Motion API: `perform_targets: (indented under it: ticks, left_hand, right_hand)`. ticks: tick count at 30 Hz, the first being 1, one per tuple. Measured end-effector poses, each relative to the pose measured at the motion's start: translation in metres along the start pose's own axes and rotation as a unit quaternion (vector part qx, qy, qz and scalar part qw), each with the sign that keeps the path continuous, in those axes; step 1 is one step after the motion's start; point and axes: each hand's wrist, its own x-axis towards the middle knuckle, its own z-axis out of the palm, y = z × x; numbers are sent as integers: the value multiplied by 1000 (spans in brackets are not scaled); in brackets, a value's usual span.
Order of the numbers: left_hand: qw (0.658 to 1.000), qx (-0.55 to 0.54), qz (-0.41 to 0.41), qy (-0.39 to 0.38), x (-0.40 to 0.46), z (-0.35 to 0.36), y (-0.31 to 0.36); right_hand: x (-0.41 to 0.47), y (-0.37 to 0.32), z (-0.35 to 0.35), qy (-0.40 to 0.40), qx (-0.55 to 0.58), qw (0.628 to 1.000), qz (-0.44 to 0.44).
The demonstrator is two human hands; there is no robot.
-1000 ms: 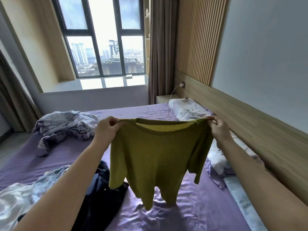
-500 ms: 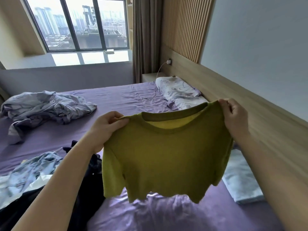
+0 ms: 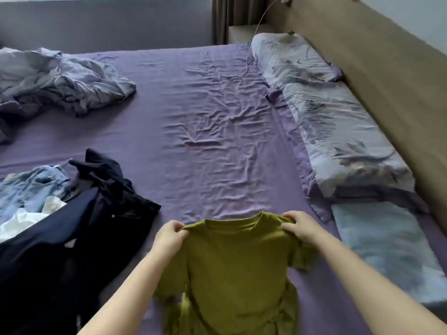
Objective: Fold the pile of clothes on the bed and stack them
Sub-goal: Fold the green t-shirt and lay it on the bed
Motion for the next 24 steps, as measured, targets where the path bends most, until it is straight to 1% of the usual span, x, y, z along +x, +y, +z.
perform_targets:
  ticks: [1,2,4,6,7,8,10,11,12,13,14,15,16,17,18,19,22,24]
  left_hand:
    - [1000,8,-20,10,16,15,-12]
    - [999,7,-34,20,26,24,-19]
    - [998,8,-50,32,40,33,-28]
    - [996,41,-67,39,64,44,-33]
    - [993,79,-78,47,75,46,-35]
    - [984,140,-88,62,85,47,-35]
    - [956,267,-94,72,108,43,-31]
    - [952,285,-97,62,120,40,-29]
    - [961,250,-105,48,135,38,-25]
    - [979,164,-119,36,148,37,-21]
    - [989,46,-140,32,162,37,-15]
    - [982,-72,-174,30,173,37,-7]
    - [963,-178,-200,38,185,37,0]
    - [947,-240,-208,48,197,36,7]
    - [941,-265,-202,59,208,34,14]
    - [941,-273,-188,71,221,32,20]
    - [949,-259,-138,111,257,25,36]
    - [954,-240,-110,139,276,23,43]
  right_hand:
    - [21,11,16,-19,-1,1000,16]
    - [34,19,28,-21,-1,999,25]
    - [52,27,42,0,4,999,33]
    - [77,35,54,26,9,999,33]
    - [89,38,57,35,5,999,36]
    - [100,40,58,40,-13,998,42]
    - [122,40,54,49,-62,995,56]
    - [135,39,50,52,-68,994,61]
    - [148,36,46,52,-66,994,62]
    - [161,33,41,54,-55,995,58]
    - [176,29,38,60,-20,997,51]
    - [191,25,35,70,44,995,51]
    - [206,19,32,75,119,988,60]
    - [219,13,28,83,179,978,73]
    - [232,8,23,96,215,969,79]
    - [245,4,18,115,225,965,77]
    - [282,-12,3,182,218,958,40]
    - [297,-21,-3,203,206,957,8]
